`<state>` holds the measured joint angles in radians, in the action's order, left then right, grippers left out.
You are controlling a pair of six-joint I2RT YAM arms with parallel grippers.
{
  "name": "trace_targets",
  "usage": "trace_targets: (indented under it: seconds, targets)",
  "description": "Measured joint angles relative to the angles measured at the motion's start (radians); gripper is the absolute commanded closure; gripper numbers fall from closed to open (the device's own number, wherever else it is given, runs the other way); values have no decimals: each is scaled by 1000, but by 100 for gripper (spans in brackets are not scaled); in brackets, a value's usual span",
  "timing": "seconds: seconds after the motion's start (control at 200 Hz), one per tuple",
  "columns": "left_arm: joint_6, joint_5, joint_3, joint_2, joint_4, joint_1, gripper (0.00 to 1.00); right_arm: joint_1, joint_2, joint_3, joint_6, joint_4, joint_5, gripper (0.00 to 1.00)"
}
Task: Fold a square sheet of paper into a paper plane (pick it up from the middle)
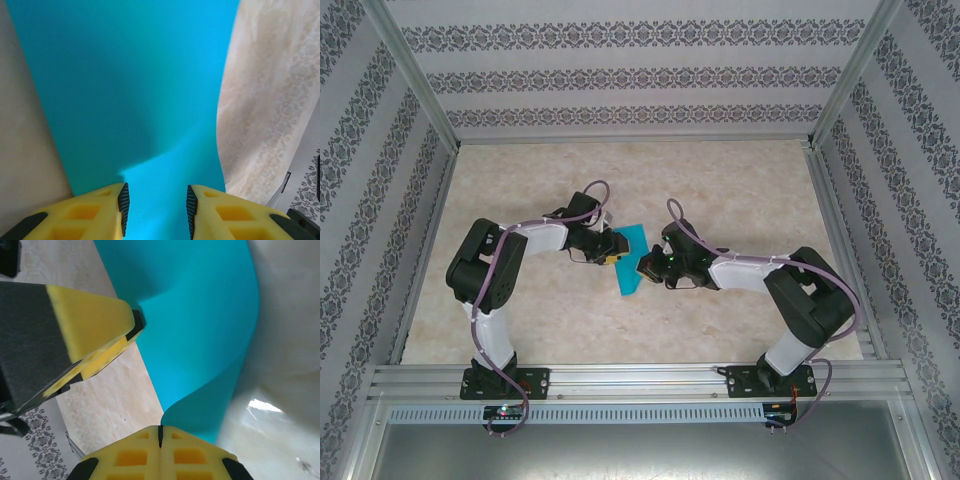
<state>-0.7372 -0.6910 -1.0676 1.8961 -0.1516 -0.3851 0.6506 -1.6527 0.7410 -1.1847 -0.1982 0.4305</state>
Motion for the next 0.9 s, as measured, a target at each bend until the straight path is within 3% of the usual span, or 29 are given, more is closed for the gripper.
trace_targets:
  seconds: [0.21,0.899]
  targets:
    - [14,55,-52,-2,-20,1,75,0,-70,35,-16,-45,-1,100]
    - [53,107,-108,77,-97,1,85,13,-216,130,-14,-144,8,100]
